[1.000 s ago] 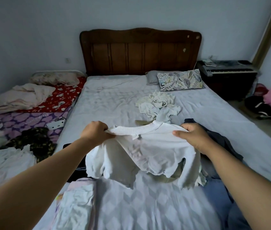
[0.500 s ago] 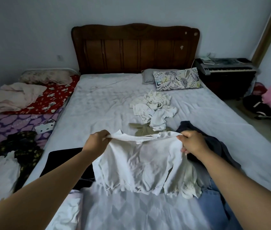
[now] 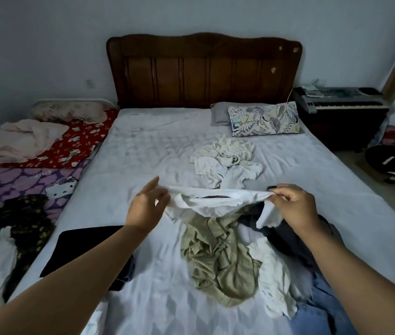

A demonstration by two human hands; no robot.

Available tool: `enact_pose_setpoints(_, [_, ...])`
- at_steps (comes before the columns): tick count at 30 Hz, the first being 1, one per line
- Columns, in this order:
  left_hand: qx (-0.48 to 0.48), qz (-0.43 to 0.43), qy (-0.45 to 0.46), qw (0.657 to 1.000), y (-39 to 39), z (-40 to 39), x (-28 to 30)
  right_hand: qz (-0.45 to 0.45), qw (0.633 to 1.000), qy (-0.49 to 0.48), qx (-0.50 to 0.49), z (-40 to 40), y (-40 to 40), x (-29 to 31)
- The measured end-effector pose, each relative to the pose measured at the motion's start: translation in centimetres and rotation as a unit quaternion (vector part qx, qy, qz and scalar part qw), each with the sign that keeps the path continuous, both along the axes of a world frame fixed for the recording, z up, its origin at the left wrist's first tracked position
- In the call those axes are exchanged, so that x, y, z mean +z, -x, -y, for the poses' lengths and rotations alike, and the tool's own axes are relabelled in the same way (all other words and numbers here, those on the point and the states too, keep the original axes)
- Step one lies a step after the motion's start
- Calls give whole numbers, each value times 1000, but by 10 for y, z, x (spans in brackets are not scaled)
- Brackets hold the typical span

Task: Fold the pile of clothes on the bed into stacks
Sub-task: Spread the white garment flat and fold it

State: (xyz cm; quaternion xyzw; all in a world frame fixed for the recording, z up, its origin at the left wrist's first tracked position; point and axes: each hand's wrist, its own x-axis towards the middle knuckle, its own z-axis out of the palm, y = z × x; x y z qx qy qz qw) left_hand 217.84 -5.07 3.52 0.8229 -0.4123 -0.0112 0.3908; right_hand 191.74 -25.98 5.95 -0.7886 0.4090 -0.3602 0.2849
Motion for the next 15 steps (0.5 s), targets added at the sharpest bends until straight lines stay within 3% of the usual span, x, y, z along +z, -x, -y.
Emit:
enact_pose_setpoints(3, [-1,-19,-38,999,17,-17,-38,-32,999,18,12,-23,14,-32])
enact_pose_setpoints(7, [-31,-89,-151,984,53,-60,-110,-150,988,-28,25,-67,48,-101])
enact_pose_setpoints(11, [-118,-107,-315,936,91,-120,-192,-288,953,-76,50,-125,94,-196])
enact_pose_setpoints(15, [-142,-154,-387,898,121,-172,-247,-380,915,-108,79,-181,134,-261])
